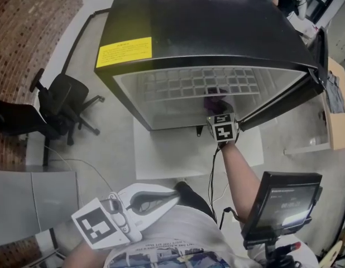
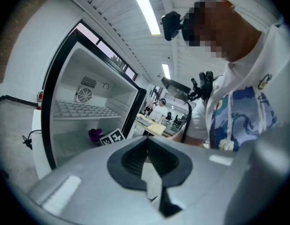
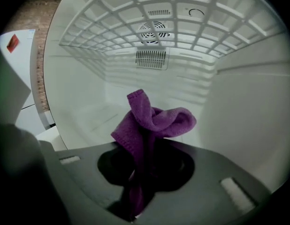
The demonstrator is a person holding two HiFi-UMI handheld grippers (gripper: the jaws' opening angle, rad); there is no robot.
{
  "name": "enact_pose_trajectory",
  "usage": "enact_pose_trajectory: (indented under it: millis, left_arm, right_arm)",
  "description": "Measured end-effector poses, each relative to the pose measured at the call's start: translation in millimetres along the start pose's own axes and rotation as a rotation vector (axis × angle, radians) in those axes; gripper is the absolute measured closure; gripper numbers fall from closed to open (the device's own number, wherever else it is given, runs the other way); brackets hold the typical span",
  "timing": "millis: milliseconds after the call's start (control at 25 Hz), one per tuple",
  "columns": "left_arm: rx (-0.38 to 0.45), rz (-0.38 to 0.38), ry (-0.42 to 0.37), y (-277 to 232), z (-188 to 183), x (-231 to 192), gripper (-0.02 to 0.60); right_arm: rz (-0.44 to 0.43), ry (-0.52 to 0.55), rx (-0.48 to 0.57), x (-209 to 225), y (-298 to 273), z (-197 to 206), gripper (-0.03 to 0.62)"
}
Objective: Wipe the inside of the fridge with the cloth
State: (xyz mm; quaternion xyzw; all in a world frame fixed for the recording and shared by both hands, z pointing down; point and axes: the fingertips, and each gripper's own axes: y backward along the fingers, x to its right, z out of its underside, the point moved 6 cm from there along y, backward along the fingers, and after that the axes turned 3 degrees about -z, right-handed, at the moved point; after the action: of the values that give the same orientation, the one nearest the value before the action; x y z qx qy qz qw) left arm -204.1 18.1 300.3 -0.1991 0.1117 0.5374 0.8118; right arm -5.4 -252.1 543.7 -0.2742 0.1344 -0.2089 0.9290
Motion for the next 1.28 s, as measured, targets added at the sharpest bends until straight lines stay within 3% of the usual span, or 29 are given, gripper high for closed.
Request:
enact_pose_trajectory:
  millis: [800,1120,1280]
  left_arm:
    - [0.05,-0.118,0.035,41.4,10.6,2.1,0.575]
    - [0.047,-0.113,0.038,42.7,14.1,3.6,0.575]
    - [0.036,-0.085,0.032,31.4,13.2,5.4,0.575]
  right_arm:
    - [-0.282,0.031,0.064,-160.1,-28.7,-45.2,0.516]
    - [-0.371,-0.057,0.083,-177.6,-19.9,-51.2,0.516]
    - [-0.342,-0.06,0.124,-156.3,-5.7,-55.7,0.516]
